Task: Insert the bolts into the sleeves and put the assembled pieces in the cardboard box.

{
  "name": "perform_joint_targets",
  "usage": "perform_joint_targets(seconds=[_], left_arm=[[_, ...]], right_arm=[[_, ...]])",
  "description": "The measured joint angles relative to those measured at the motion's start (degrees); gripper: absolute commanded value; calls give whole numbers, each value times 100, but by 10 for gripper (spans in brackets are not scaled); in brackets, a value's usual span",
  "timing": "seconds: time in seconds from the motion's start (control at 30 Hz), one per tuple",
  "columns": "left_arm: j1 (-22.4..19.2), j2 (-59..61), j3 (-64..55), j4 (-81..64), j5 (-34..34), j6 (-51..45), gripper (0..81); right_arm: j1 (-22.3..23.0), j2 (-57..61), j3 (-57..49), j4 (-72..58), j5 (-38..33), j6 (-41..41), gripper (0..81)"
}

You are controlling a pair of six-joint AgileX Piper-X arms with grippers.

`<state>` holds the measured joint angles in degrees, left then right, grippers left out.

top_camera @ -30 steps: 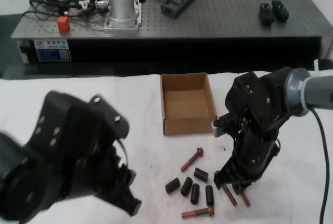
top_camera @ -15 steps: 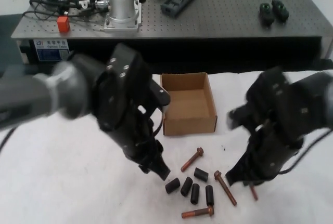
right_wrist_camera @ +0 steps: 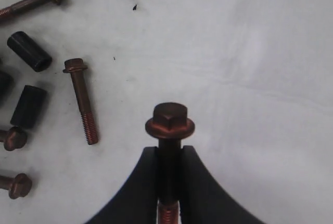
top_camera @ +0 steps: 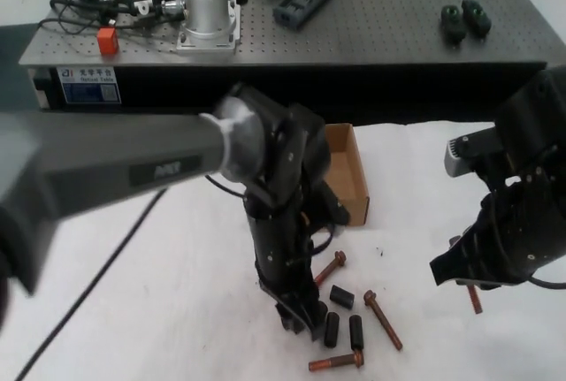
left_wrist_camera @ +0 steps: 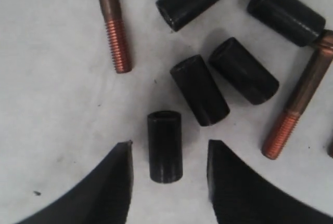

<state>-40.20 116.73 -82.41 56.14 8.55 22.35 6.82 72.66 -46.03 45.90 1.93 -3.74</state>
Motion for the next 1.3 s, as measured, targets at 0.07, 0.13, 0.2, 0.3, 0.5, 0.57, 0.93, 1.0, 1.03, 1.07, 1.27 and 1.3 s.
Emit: perform_joint_targets(seconds=[0.07,0.13,0.2,0.3,0.5,0.57,0.93,1.0,1.03,1.07,1.27,1.3], left_arm=[[0,48,-50,23,-61,12,335],[-14,65,-64,23,-105,34,334],[-14,81,-64,-2,-160,65,293],[-14,80,-64,-47,-201,185,179],[-14,80,-64,-61,-201,533,6],[-14,80,-64,-63,-201,572,6],[72,-1042,342,-1215,678,-410,6],[81,-1693,759,-2065,979,-729,6],[88,-1957,1020,-2419,1173,-934,6],[85,-2251,1293,-2804,1371,-1106,6],[85,-3277,2699,-4640,2189,-2315,6],[85,-3632,3220,-5424,2330,-2695,6]], right_arm=[[-16,-33,4,29,1,0,13],[-40,-92,4,69,-12,0,13],[-49,-95,15,106,-52,0,13],[-49,-95,15,136,-76,0,13],[-49,-95,15,154,-193,0,13],[-49,-118,15,59,-572,0,13],[127,-1236,44,-2335,-2420,760,13],[256,-1408,44,-2866,-2530,1082,13],[337,-1472,44,-3142,-2587,1265,13],[426,-1512,44,-3406,-2625,1430,13],[970,-1537,44,-4415,-2529,1759,13],[1052,-1537,44,-4536,-2455,1770,13]])
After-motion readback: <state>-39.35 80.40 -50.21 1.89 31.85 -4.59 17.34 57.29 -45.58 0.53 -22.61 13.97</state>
